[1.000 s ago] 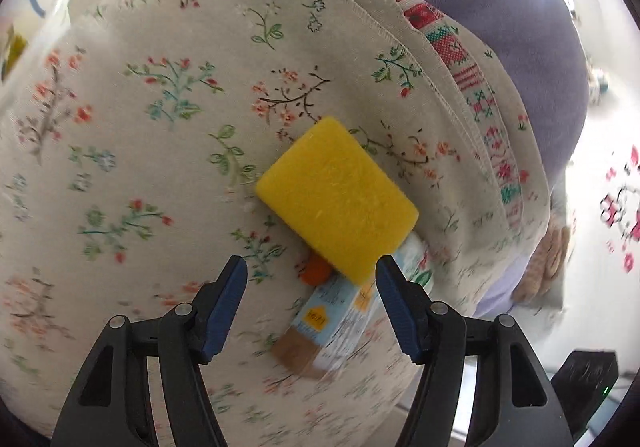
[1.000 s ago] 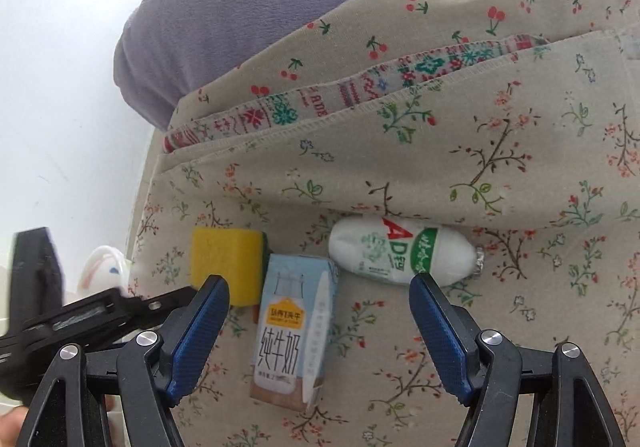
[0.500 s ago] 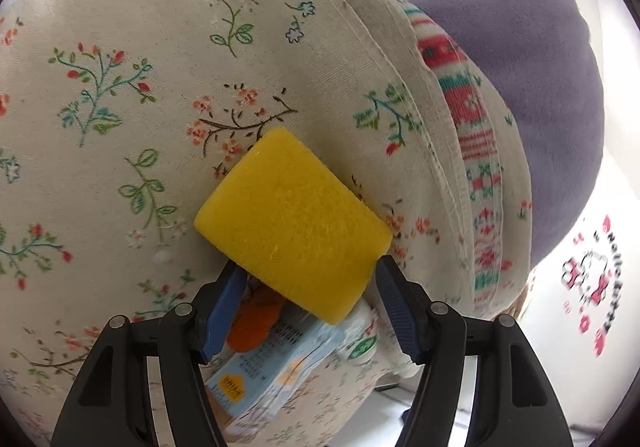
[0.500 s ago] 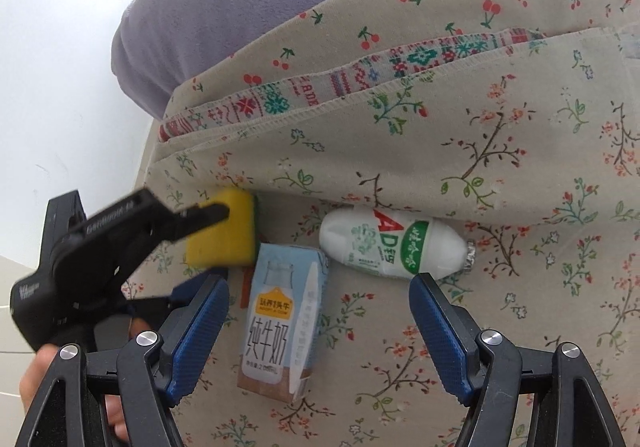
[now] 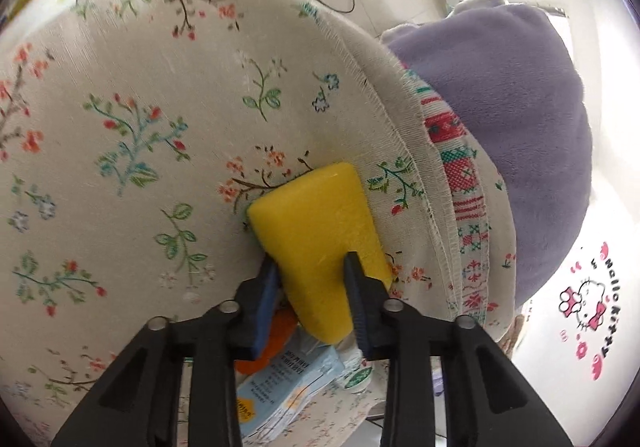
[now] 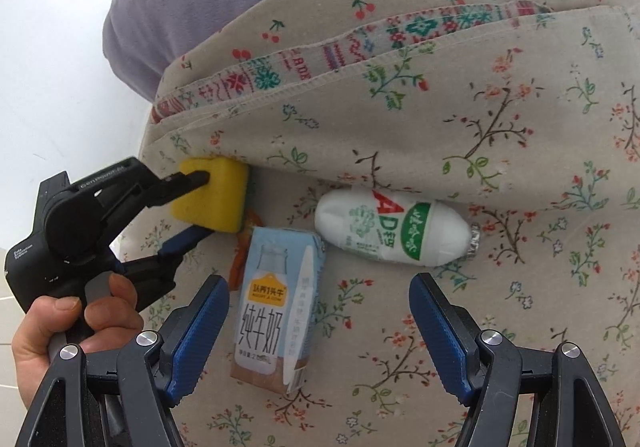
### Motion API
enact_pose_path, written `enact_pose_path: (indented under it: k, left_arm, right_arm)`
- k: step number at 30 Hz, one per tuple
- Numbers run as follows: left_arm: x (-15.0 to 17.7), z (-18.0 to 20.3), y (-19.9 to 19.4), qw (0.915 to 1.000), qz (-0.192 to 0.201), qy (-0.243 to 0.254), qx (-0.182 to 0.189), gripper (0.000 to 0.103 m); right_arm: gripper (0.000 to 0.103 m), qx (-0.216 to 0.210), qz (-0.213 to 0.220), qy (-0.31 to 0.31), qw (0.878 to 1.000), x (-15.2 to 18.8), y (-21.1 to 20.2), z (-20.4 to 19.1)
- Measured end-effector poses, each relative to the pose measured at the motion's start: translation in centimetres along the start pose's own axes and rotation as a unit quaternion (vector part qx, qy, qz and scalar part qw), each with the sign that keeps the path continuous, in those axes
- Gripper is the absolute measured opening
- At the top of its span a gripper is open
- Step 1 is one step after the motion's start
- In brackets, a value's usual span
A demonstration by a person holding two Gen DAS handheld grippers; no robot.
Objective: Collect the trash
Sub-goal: 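Grasp the blue-and-white milk carton with the right gripper and lift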
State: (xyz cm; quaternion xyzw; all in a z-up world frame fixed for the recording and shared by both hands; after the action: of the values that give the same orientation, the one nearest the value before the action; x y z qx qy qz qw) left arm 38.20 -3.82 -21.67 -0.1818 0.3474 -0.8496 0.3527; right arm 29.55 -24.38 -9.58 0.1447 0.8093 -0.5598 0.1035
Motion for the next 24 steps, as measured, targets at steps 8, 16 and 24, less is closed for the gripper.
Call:
enact_pose_path:
  k: [8,16,24]
  left_arm:
    - [-1.2,-0.4,-4.5,0.9995,0.016,0.025,-0.010,0.022]
    - [-0.7,0.1,-8.3,0.9943,0.008,0.099,-0.038,0.022]
    - [0.4,-1.5,-11.2,0.9777,-0.020,0.188,-0.091,0.022]
  right_arm:
    - [0.079,-0.003,-0.011,0.003,1.000,0.4,0.8,-0.1]
    - [0.079,-0.008,-0.029,-0.011,0.999,1.4,1.8,-1.4]
    - [0.079,-0.009,-0.084,-0.015,0.996,4.1,5.9,-3.2]
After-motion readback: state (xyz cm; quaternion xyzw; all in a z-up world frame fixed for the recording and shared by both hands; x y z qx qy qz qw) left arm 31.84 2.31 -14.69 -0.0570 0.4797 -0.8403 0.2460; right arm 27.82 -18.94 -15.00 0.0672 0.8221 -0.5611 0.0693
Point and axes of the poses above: each gripper's, at about its wrist camera, not at the fingertips, and y roughly the way its jaws point, z to its right, x to its underside, the point moved 10 cm from there along y, roughly the way its jaws point
